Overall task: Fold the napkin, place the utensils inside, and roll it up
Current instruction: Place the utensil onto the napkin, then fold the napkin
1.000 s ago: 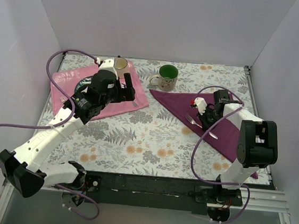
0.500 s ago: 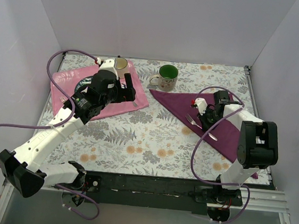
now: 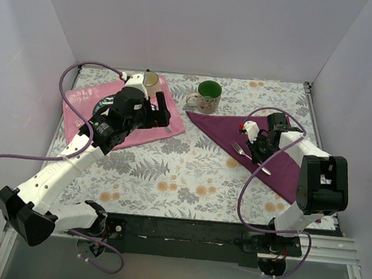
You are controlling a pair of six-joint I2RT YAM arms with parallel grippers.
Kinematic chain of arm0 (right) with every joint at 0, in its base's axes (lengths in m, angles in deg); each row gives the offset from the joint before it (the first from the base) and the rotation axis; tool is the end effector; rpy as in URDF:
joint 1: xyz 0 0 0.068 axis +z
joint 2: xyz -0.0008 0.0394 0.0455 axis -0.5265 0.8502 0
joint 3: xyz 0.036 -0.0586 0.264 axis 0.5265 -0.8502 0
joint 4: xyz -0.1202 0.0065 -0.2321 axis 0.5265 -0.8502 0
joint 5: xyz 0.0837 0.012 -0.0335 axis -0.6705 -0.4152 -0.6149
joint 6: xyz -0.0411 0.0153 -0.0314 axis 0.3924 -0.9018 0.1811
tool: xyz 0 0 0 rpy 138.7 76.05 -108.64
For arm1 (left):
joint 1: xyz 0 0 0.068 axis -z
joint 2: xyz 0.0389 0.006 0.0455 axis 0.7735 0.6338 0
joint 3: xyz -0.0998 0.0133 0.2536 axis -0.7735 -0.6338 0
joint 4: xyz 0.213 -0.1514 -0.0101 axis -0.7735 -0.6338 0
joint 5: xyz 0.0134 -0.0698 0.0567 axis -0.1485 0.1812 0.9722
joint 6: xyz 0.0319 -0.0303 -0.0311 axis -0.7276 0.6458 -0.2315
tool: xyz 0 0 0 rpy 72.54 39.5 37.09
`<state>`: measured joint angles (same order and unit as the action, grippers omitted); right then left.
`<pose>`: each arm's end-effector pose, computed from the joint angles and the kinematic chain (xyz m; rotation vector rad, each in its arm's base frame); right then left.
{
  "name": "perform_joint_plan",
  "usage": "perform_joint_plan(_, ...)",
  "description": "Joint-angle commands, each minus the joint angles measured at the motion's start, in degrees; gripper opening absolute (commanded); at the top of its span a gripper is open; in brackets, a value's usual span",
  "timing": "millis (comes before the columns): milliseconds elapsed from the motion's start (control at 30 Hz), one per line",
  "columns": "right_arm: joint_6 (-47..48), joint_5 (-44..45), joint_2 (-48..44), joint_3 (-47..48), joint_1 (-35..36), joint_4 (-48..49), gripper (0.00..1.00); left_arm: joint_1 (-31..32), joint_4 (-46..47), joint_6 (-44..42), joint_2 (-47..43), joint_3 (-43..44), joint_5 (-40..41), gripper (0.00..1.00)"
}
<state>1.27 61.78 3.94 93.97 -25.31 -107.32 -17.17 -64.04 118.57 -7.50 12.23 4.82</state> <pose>0.3054 0.0438 0.1767 -1.1996 2.4349 0.1816 0.2115 -0.1299 0.3754 -0.7794 2.0533 -0.7926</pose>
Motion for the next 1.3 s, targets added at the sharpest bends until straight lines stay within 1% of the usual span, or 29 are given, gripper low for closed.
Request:
perform_joint_plan(0, -0.72, -0.18, -0.55, -0.76, 0.31, 0.74, 0.01, 0.08, 0.68, -0.58, -1.20, -0.30, -3.80, 0.98)
perform_joint_plan(100, -0.90, 0.26, 0.24, -0.85, 0.66, 0.83, 0.01, -0.01, 1.30, -0.31, -1.11, -0.65, -7.22, 0.98)
perform_joint_plan(233, -0.99, 0.78, 1.30, -0.85, 1.10, 0.83, 0.02, 0.08, 1.91, 0.48, -0.32, -0.74, -9.87, 0.98)
perform_joint_plan(367, -2.22, 1.40, 0.95, 0.11, 1.28, -0.14, 0.15, -0.01, 2.70, 1.53, 1.00, -0.91, -11.53, 0.98)
perform_joint_plan(400, -2.66, 1.32, 0.77, 0.46, 1.28, -0.49, 0.22, -0.10, 3.14, 2.23, 1.96, -1.09, -12.06, 0.98)
perform_joint_plan(467, -4.85, 1.67, 0.24, 2.74, 1.36, -3.11, 0.28, -0.19, 5.15, 3.37, 3.19, -1.44, -15.39, 0.98)
perform_joint_plan(600, -11.34, 4.03, -1.24, 7.14, 1.45, -6.46, 0.33, -1.06, 10.95, 6.36, 7.49, -2.67, -20.23, 0.98)
perform_joint_plan(667, -16.62, 5.09, -2.91, 9.59, 1.80, -7.78, 0.33, -1.33, 14.82, 8.38, 11.00, -3.11, -21.64, 0.95)
perform_joint_plan(700, -18.55, 5.62, -3.62, 10.13, 1.89, -7.70, 0.33, -1.68, 16.58, 9.00, 12.06, -3.55, -22.34, 0.90)
perform_joint_plan(733, -20.74, 6.06, -5.54, 10.57, 3.02, -7.79, 0.33, -1.85, 20.34, 10.48, 13.20, -4.94, -22.87, 0.86)
perform_joint_plan(767, -23.46, 5.98, -6.86, 10.57, 4.16, -7.35, 0.33, -1.86, 22.55, 11.45, 15.74, -5.65, -22.70, 0.84)
perform_joint_plan(800, -25.14, 6.15, -8.09, 10.23, 5.66, -6.48, 0.51, -2.38, 24.31, 12.51, 17.07, -6.36, -22.88, 0.81)
perform_joint_plan(833, -26.90, 7.46, -10.89, 9.96, 8.98, -4.81, 0.55, -2.73, 27.55, 13.65, 18.74, -6.71, -22.79, 0.74)
perform_joint_plan(900, -32.51, 8.96, -14.41, 7.43, 12.51, -1.91, 0.62, -3.08, 30.82, 16.20, 23.39, -7.42, -21.92, 0.70)
perform_joint_plan(933, -34.81, 11.40, -18.52, 5.93, 14.96, 1.84, 0.69, -3.09, 32.83, 16.64, 24.98, -7.07, -21.39, 0.68)
perform_joint_plan(967, -39.09, 13.60, -20.57, 4.44, 15.51, 3.97, 0.97, -3.17, 33.98, 17.08, 26.47, -6.37, -20.78, 0.67)
perform_joint_plan(1000, -46.10, 13.97, -22.67, 1.64, 15.69, 6.08, 0.99, -3.17, 35.82, 17.26, 29.27, -6.10, -19.12, 0.66)
perform_joint_plan(1033, -49.21, 12.06, -25.91, 1.00, 15.60, 7.84, 0.99, -3.17, 38.37, 17.44, 30.61, -5.67, -18.32, 0.65)
perform_joint_plan(1100, -53.35, 9.59, -28.13, 0.90, 15.60, 6.55, 0.99, -3.35, 39.70, 18.14, 35.07, -3.92, -17.26, 0.63)
perform_joint_plan(1200, -55.40, 11.59, -30.69, 0.91, 15.51, 3.21, 0.99, -3.52, 40.50, 20.68, 39.40, -0.93, -14.36, 0.62)
perform_joint_plan(1267, -56.00, 17.55, -32.36, 0.91, 15.51, 0.76, 0.99, -3.52, 41.47, 22.27, 42.83, 0.13, -12.25, 0.62)
